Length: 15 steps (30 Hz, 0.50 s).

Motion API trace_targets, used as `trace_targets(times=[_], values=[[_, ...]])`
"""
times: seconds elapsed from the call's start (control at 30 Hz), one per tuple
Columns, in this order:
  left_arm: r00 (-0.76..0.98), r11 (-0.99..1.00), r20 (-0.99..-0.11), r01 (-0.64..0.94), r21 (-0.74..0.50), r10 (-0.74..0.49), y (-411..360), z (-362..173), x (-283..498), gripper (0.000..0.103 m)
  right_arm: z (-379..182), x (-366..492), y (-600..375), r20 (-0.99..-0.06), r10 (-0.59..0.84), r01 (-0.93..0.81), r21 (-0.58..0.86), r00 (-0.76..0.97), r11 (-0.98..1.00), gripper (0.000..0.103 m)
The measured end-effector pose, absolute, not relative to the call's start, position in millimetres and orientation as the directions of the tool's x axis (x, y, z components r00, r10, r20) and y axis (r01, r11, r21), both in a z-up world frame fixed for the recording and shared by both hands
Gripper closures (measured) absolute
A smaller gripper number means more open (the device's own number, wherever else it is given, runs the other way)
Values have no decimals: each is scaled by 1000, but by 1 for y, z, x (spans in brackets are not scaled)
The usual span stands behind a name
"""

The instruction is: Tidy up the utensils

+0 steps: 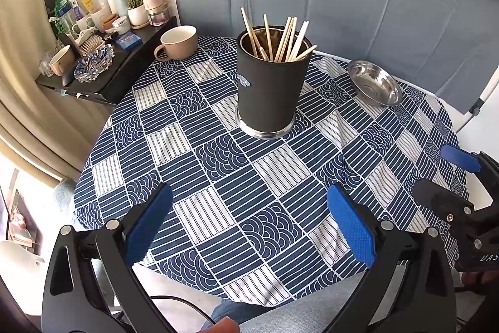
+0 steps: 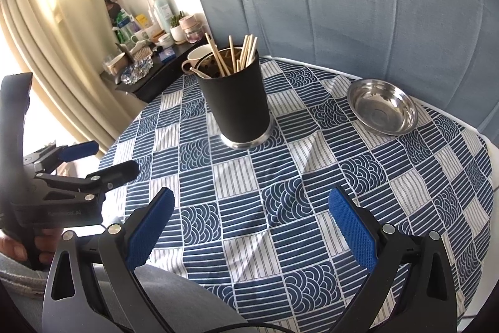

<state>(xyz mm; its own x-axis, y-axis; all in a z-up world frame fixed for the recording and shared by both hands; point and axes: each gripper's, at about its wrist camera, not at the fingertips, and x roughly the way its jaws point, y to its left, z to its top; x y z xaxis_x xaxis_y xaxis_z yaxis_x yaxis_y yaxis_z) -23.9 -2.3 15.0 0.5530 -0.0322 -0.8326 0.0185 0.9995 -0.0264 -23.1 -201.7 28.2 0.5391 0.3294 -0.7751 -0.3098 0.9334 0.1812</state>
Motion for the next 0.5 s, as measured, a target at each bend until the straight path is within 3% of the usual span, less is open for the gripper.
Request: trace_targets(times=[0.5], values=[[548, 999, -836, 11, -30, -32, -2, 13, -23, 6, 27, -22, -203, -780, 329, -308, 183, 533, 934, 8]])
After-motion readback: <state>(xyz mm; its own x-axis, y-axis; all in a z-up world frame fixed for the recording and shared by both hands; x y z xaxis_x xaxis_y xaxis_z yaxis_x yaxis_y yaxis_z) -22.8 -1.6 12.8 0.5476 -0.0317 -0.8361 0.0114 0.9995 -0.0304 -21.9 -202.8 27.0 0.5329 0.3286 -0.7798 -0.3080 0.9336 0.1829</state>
